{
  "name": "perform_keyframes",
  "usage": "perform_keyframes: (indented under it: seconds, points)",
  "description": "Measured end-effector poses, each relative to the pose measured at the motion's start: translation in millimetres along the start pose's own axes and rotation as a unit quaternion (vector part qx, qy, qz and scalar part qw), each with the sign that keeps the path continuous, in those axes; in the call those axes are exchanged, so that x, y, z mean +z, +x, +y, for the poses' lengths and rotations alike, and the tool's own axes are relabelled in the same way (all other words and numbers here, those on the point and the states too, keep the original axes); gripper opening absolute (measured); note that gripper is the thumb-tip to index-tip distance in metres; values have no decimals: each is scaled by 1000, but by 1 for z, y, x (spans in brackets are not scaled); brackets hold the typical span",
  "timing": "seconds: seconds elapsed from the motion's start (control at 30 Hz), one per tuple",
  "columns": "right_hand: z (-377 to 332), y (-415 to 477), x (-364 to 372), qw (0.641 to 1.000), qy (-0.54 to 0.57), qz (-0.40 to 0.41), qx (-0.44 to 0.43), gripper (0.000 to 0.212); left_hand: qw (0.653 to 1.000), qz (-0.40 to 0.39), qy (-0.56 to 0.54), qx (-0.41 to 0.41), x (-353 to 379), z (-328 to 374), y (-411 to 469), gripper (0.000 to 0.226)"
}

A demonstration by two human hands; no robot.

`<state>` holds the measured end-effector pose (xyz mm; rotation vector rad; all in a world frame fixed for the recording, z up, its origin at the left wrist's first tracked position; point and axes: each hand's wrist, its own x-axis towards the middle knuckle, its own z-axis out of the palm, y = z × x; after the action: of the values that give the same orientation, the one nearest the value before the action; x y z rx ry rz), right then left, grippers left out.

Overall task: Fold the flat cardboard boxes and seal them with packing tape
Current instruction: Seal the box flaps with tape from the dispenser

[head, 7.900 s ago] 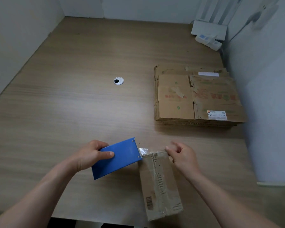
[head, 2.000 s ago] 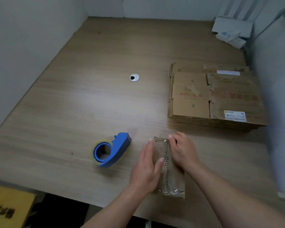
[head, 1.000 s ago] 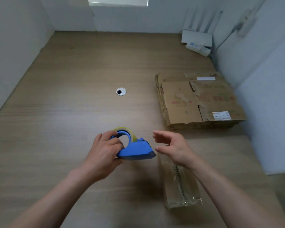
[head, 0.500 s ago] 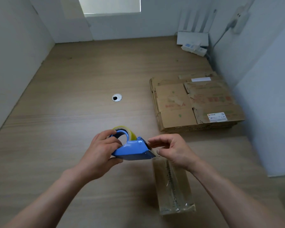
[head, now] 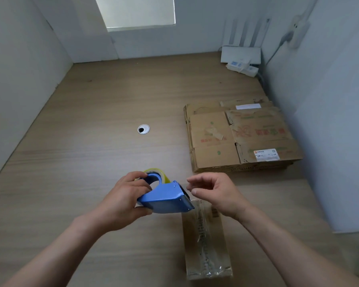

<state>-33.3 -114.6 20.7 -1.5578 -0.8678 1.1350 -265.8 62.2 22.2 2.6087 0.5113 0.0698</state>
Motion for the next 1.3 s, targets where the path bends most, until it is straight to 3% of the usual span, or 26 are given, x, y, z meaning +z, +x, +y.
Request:
perform_keyframes:
  seconds: [0.1,0.27,0.33,0.43,0.57,0.77,0.97,1.1,1.2,1.3]
  points:
    - [2,1,1,999,-44,31,-3,10,998,-44,-3,-42,-6,11,4,38]
    - [8,3,1,991,-83,103,-17,10,982,-94,-84,-142,-24,20,9,32]
    - [6,1,-1,994,-43,96,13,16,976,-98,-129,-147,-29,15,9,41]
    - [9,-5,-26,987,17,149,59,17,959,-88,-198,-184,-33,-7,-2,53]
    - [32,-12,-43,980,5,140,140,15,939,-108,-208,-251,-26,-31,-12,82]
    - [59,-11,-23,969,-9,192,158,28,935,-102,-208,-270,-6,-36,2,95]
    - [71,-5,-15,962,-36,214,165,32,927,-102,-225,-281,0,-44,6,88]
    - [78,-5,-13,957,-103,215,167,29,926,-108,-218,-290,6,-49,6,82]
    - [83,-10,-7,948,-134,236,165,9,922,-110,-224,-294,12,-51,9,85]
    - [85,-17,-1,925,-155,281,201,66,921,-114,-222,-300,17,-46,12,63]
